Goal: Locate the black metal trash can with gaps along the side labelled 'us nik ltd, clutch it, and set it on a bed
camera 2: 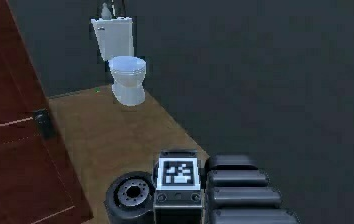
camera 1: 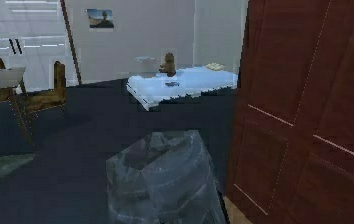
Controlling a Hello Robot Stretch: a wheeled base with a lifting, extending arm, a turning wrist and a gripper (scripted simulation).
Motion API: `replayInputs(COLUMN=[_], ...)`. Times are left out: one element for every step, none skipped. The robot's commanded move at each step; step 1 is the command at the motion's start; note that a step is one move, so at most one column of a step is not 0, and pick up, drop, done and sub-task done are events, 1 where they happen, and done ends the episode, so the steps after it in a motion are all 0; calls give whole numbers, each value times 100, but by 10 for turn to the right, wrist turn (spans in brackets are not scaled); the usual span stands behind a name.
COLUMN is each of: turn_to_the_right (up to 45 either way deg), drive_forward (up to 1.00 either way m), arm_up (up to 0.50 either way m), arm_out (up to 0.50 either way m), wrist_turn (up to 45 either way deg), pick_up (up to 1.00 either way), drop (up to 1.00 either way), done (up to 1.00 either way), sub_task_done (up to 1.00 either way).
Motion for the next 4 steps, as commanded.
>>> replayInputs(turn_to_the_right=[-150, 0, 0, 300], drive_forward=[0, 100, 25, 0], arm_up=[0, 0, 0, 0], arm_out=[0, 0, 0, 0], wrist_turn=[0, 0, 0, 0], pick_up=[0, 0, 0, 0], drop=[0, 0, 0, 0], done=[0, 0, 0, 0], sub_task_done=[0, 0, 0, 0])
